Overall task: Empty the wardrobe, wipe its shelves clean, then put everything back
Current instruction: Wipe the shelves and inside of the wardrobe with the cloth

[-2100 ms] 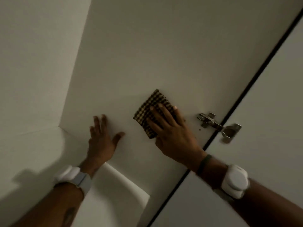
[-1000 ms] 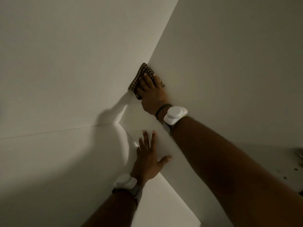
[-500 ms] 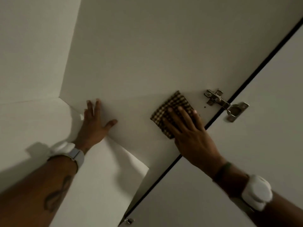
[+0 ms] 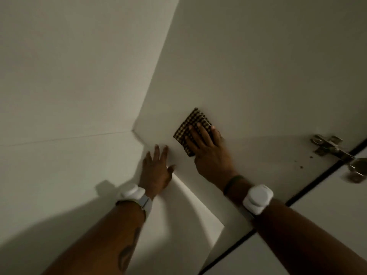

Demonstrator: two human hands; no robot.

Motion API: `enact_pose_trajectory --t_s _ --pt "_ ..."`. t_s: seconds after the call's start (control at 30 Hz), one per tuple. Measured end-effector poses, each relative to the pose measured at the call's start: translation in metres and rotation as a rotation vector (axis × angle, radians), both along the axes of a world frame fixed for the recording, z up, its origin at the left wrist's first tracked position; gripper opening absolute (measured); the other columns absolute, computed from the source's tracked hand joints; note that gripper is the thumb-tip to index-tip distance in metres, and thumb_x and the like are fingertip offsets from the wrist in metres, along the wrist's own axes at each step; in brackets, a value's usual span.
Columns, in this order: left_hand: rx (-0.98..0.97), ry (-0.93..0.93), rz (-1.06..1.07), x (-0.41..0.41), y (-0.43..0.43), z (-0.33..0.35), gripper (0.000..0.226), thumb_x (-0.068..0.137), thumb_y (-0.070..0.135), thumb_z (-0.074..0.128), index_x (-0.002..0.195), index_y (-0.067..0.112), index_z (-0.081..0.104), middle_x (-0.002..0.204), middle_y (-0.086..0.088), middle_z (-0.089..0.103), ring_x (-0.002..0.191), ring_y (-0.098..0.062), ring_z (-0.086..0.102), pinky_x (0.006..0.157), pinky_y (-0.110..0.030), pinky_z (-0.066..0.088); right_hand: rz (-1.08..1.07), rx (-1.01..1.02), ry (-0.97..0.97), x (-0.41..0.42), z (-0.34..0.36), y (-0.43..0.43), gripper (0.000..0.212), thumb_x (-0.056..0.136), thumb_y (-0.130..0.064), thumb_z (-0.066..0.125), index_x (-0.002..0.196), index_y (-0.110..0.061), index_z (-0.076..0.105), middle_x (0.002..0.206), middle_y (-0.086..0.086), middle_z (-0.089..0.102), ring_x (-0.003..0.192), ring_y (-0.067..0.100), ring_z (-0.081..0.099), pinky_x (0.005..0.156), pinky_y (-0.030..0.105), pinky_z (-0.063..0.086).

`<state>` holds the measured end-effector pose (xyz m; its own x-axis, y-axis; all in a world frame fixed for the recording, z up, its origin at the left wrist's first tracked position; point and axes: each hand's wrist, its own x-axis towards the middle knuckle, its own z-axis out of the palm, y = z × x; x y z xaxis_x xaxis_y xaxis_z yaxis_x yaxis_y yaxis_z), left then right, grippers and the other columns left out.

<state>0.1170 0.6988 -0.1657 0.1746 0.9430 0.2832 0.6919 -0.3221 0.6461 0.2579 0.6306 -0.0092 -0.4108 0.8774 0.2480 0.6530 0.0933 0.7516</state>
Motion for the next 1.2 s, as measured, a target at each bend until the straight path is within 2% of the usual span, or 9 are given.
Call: enact_pose_trajectory --t_s 0.1,0.23,0.4,0.57,0.67,0.77,0.87,0.93,1.2 --pt "-0.046 0.051 -0.027 -0.011 0.006 0.001 0.079 0.101 0.058 0.041 0.161 0.029 0.000 0.169 -0.011 0.000 0.153 -0.039 0.005 0.123 -0.047 0.010 0.013 -0.050 -0.027 -0.046 -0.007 0.075 0.063 0.089 -0.030 0.042 0.152 -0.021 0.044 0.163 0.009 0.029 0.153 0.035 0.016 0.122 0.057 -0.001" --pt "0.002 0.104 -0.030 -0.012 0.005 -0.002 0.081 0.099 0.059 0.043 0.162 0.024 0.004 0.168 -0.013 0.010 0.152 -0.042 0.010 0.123 -0.051 0.013 -0.014 -0.093 -0.052 -0.101 -0.009 0.151 0.062 0.099 -0.036 0.036 0.159 -0.023 0.025 0.169 0.007 0.008 0.155 0.033 -0.003 0.119 0.056 -0.017" --pt "0.045 0.165 -0.013 -0.009 0.006 -0.007 0.082 0.098 0.056 0.045 0.161 0.017 0.011 0.167 -0.014 0.014 0.151 -0.044 0.012 0.122 -0.055 0.011 -0.063 -0.074 -0.067 -0.133 -0.011 0.193 0.061 0.103 -0.040 0.032 0.160 -0.023 0.020 0.169 0.007 0.004 0.155 0.034 -0.008 0.121 0.059 -0.012" --pt "0.000 0.186 -0.033 -0.009 0.013 -0.009 0.088 0.098 0.064 0.038 0.161 0.020 -0.005 0.167 -0.015 0.009 0.152 -0.043 0.010 0.122 -0.054 0.009 0.028 -0.083 -0.040 -0.089 -0.007 0.134 0.061 0.100 -0.035 0.040 0.158 -0.026 0.025 0.168 0.006 0.011 0.155 0.033 -0.002 0.120 0.057 -0.014" --pt "0.033 0.179 -0.038 -0.020 0.020 -0.010 0.086 0.098 0.059 0.043 0.162 0.020 0.001 0.163 -0.017 0.023 0.148 -0.045 0.021 0.120 -0.053 0.017 0.108 -0.047 0.033 -0.038 -0.008 0.054 0.065 0.091 -0.027 0.051 0.155 -0.023 0.038 0.165 0.007 0.026 0.154 0.033 0.012 0.124 0.057 0.000" --pt "0.090 0.169 -0.049 -0.018 0.021 -0.013 0.086 0.096 0.053 0.053 0.162 0.016 0.011 0.153 -0.020 0.040 0.140 -0.050 0.032 0.116 -0.056 0.023 -0.013 -0.023 0.021 0.025 -0.013 -0.057 0.075 0.089 -0.021 0.052 0.159 -0.022 0.027 0.167 0.007 0.017 0.155 0.032 0.008 0.122 0.059 0.009" --pt "0.075 0.193 -0.073 -0.012 0.019 -0.014 0.086 0.097 0.052 0.050 0.162 0.017 0.007 0.151 -0.020 0.043 0.141 -0.050 0.030 0.117 -0.055 0.021 -0.166 0.016 -0.056 0.079 -0.020 -0.163 0.075 0.097 -0.024 0.049 0.162 -0.021 0.012 0.169 0.007 0.004 0.155 0.034 0.000 0.121 0.060 0.012" --pt "0.052 0.198 -0.069 -0.014 0.018 -0.014 0.085 0.098 0.054 0.048 0.161 0.018 0.004 0.150 -0.022 0.044 0.142 -0.050 0.028 0.117 -0.055 0.020 -0.205 0.021 -0.069 0.100 -0.020 -0.201 0.076 0.098 -0.025 0.051 0.162 -0.022 0.011 0.169 0.007 0.002 0.155 0.034 0.000 0.122 0.059 0.013" --pt "0.037 0.304 -0.017 -0.022 0.002 -0.006 0.080 0.097 0.053 0.046 0.161 0.020 0.011 0.151 -0.018 0.043 0.142 -0.046 0.031 0.119 -0.052 0.021 -0.124 0.004 0.021 0.074 -0.045 -0.140 0.074 0.096 -0.025 0.047 0.162 -0.020 0.013 0.169 0.008 0.000 0.155 0.034 0.000 0.123 0.059 0.004"
